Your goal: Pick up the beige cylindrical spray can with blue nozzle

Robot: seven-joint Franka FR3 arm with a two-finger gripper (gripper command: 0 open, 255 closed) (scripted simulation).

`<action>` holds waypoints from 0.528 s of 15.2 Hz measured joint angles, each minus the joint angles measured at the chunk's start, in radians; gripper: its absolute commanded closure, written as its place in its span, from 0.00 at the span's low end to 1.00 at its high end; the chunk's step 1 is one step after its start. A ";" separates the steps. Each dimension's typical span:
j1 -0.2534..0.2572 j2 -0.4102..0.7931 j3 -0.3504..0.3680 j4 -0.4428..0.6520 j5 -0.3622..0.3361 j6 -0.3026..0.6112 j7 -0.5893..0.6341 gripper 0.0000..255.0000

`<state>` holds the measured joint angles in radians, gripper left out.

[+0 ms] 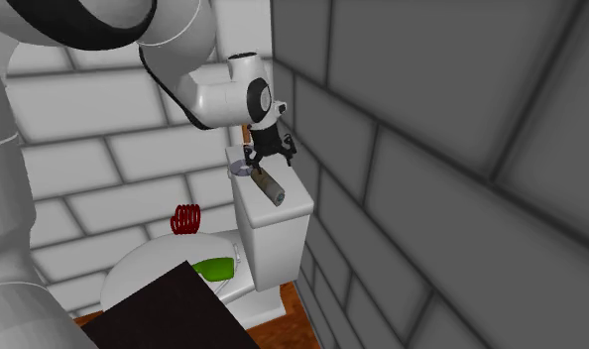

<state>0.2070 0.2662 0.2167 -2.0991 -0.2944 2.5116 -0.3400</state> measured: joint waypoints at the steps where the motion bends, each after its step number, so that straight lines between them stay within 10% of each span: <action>1: 0.010 0.043 -0.001 0.029 -0.018 0.013 0.001 0.00; 8: 0.073 0.255 -0.005 0.180 -0.098 0.057 -0.018 0.00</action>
<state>0.2802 0.5210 0.2118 -1.9188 -0.3929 2.5686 -0.3578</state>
